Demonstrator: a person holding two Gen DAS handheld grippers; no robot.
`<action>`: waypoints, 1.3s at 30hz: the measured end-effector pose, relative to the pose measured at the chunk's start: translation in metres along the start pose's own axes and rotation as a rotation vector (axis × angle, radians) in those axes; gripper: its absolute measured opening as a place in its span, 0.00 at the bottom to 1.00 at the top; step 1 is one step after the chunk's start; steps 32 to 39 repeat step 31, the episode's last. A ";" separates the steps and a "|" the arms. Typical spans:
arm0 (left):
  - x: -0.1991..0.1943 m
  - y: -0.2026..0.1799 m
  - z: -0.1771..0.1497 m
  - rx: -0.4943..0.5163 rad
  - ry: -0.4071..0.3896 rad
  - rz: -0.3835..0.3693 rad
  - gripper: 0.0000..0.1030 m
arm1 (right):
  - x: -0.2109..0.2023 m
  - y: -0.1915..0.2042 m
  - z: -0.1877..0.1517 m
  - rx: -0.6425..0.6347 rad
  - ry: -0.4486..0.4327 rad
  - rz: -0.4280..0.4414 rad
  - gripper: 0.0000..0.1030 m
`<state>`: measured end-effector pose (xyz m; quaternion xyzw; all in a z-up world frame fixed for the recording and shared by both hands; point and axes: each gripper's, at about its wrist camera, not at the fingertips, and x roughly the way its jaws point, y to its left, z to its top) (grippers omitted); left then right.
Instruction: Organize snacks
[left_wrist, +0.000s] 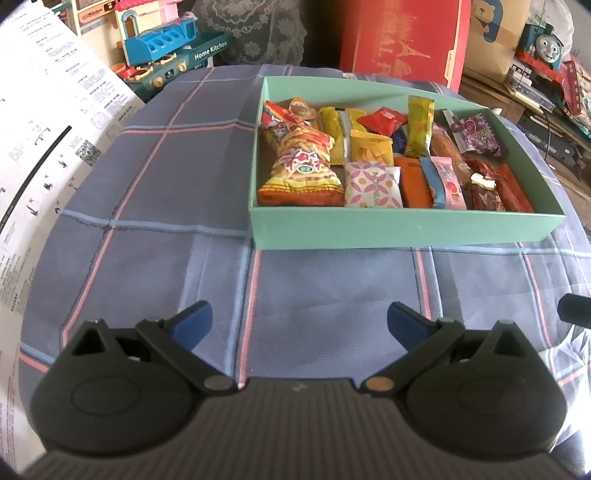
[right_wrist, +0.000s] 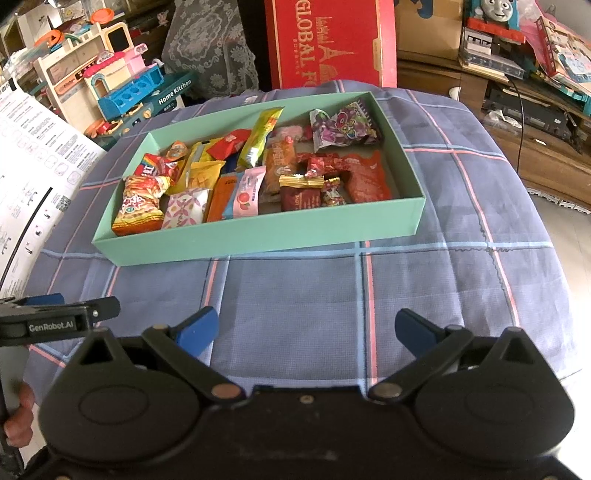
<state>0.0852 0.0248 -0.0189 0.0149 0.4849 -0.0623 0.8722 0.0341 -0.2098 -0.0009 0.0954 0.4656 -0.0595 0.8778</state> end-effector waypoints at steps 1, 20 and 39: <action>0.001 0.000 -0.001 0.000 0.001 -0.001 1.00 | 0.000 0.000 0.000 0.000 0.001 0.000 1.00; -0.004 -0.006 -0.004 0.027 -0.024 0.020 1.00 | 0.005 0.002 -0.007 0.019 0.027 0.003 1.00; -0.007 -0.011 -0.002 0.052 -0.040 0.038 1.00 | 0.004 0.004 -0.006 0.015 0.022 0.000 1.00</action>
